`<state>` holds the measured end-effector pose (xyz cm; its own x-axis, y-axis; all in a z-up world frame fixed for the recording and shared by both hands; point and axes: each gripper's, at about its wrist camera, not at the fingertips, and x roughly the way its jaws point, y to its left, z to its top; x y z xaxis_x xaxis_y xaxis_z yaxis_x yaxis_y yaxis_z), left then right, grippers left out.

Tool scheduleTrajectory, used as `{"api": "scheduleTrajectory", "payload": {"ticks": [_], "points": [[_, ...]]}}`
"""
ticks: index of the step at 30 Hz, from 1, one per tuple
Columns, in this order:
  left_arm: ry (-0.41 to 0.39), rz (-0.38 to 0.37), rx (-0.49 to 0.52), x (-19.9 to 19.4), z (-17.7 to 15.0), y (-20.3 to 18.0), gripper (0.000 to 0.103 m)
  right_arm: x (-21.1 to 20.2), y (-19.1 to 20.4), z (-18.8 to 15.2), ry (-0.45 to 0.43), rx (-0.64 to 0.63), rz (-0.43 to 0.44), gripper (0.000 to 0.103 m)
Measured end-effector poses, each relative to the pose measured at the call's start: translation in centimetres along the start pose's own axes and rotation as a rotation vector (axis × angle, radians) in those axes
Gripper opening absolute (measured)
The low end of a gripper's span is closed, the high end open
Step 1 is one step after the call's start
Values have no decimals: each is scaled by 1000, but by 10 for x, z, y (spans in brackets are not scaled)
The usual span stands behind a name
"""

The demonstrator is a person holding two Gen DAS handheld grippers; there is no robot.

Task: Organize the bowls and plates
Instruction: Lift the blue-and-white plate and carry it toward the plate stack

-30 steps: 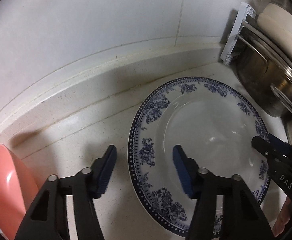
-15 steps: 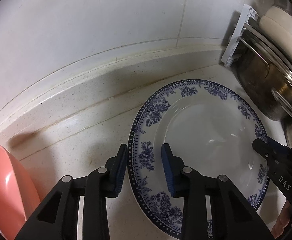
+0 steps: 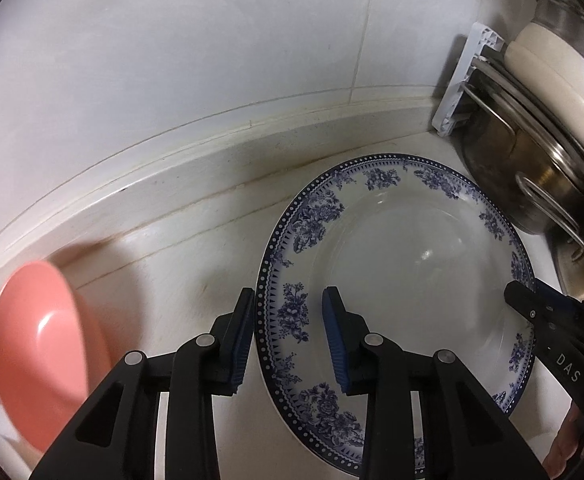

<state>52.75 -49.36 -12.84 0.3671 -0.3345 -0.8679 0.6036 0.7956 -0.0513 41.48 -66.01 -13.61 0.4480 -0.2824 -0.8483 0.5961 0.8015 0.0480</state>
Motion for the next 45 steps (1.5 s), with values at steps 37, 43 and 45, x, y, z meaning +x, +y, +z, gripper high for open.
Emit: {"api": "scheduleTrajectory", "payload": {"ticks": [37, 43, 45], "points": [[-103, 78, -155, -191, -129, 104, 34, -178, 96, -97, -45, -112, 55, 35], [-126, 124, -216, -219, -155, 138, 34, -197, 131, -115, -61, -167, 95, 35], [-131, 134, -241, -227, -163, 147, 34, -203, 141, -120, -66, -187, 109, 35]]}}
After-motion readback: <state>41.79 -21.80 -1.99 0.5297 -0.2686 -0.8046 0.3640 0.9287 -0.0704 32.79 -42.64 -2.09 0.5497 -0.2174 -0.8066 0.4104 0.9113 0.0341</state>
